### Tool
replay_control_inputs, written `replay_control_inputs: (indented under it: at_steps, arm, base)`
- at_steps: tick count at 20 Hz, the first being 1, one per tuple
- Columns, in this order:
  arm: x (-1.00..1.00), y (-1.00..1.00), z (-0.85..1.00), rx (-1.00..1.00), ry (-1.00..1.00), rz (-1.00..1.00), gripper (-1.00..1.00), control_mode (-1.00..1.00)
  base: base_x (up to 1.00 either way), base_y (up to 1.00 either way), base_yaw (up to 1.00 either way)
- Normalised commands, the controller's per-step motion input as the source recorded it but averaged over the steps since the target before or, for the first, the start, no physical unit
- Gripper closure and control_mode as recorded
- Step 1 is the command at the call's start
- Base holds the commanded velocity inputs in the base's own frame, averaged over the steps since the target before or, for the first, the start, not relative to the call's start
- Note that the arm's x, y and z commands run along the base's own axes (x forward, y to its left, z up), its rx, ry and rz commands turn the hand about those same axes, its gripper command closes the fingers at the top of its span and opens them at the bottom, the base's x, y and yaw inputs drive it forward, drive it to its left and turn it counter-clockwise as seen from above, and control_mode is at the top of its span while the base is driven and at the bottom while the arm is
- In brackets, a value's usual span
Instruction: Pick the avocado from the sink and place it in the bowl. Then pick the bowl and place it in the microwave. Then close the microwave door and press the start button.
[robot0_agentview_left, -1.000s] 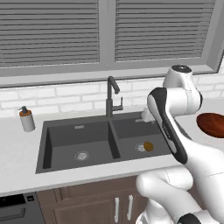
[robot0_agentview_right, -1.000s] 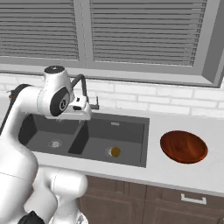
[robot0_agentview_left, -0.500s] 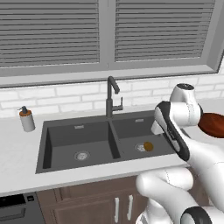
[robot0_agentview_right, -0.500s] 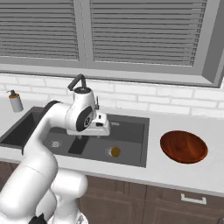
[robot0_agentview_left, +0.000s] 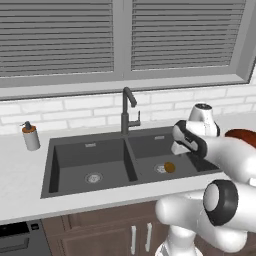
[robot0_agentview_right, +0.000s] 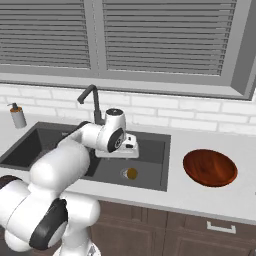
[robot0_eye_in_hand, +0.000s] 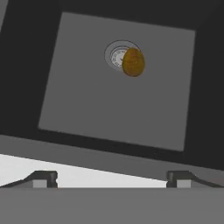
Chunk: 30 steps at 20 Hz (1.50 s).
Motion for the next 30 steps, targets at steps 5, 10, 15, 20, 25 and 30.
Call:
replay_control_inputs:
  at_steps: [5,10,15,20,25,30]
  arm:
    - [0.62,-0.13,-0.36,0.06,0.0,0.03,-1.0,-1.0]
    - [0.6,0.0,-0.21,0.0,0.02,0.0,-1.0,-1.0]
    - [0.31,0.0,-0.34,0.0,0.03,0.01,-1.0,-1.0]
    - [0.11,0.0,-0.38,0.0,0.0,0.02,-1.0,-1.0]
    - [0.0,0.0,-0.48,0.0,0.0,0.01,-1.0,-1.0]
    - [0.15,0.0,-0.35,0.02,-0.01,0.0,-1.0,-1.0]
  base:
    - [0.0,0.0,0.0]
    - [0.0,0.0,0.0]
    - [0.0,0.0,0.0]
    - [0.0,0.0,0.0]
    - [0.0,0.0,0.0]
    - [0.0,0.0,0.0]
